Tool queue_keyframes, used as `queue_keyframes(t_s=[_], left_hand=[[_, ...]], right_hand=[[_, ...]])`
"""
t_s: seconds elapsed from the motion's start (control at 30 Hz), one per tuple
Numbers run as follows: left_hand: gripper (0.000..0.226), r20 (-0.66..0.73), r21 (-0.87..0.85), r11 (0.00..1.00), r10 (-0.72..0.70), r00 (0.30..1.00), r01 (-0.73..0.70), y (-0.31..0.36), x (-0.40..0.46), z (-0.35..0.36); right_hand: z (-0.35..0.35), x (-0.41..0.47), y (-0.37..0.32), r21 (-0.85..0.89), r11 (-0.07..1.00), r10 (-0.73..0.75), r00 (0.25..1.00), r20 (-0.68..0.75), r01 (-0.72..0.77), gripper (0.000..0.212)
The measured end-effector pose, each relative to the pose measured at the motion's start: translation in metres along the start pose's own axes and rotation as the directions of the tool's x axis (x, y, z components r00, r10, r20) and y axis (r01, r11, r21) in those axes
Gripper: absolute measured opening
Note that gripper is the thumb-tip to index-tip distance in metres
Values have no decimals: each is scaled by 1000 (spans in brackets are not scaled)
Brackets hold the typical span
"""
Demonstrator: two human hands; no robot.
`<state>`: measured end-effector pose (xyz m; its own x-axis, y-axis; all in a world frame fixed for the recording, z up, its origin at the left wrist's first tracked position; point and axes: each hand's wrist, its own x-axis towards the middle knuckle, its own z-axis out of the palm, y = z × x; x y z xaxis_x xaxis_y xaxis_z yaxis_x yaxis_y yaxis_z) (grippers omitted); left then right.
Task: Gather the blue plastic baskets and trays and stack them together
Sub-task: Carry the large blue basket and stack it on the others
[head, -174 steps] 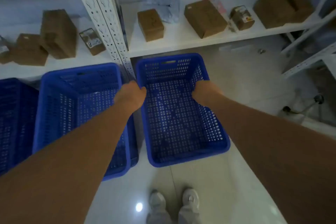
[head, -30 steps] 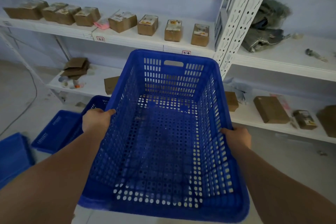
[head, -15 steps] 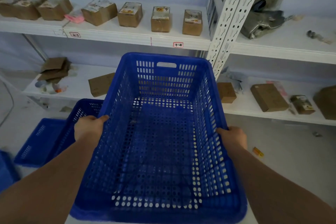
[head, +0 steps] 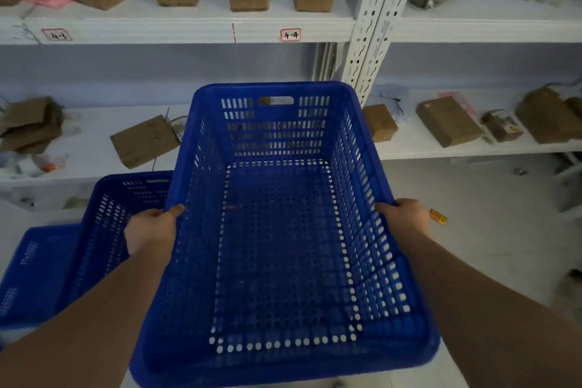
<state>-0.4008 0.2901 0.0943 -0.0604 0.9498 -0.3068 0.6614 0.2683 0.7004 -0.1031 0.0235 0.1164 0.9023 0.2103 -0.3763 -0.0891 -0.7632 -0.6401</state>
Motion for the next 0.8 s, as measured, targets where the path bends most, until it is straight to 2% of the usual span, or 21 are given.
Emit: queue_keyframes(t_s=[0.3,0.53,0.8], left_hand=[[55,6,-26,999,-37,999,37,-25,28,42],[59,-2,-71,997,0,1000,0,-46,49,72],[57,22,3,1000,6,1000,-6,-83,56,86]], right_hand=[[37,32,15,-30,999,-21,999,-24,21,22],[78,56,46,-7,1000,-14,999,-30,13,26],[115,51,91,-58,998,30,999,-23,-32,31]])
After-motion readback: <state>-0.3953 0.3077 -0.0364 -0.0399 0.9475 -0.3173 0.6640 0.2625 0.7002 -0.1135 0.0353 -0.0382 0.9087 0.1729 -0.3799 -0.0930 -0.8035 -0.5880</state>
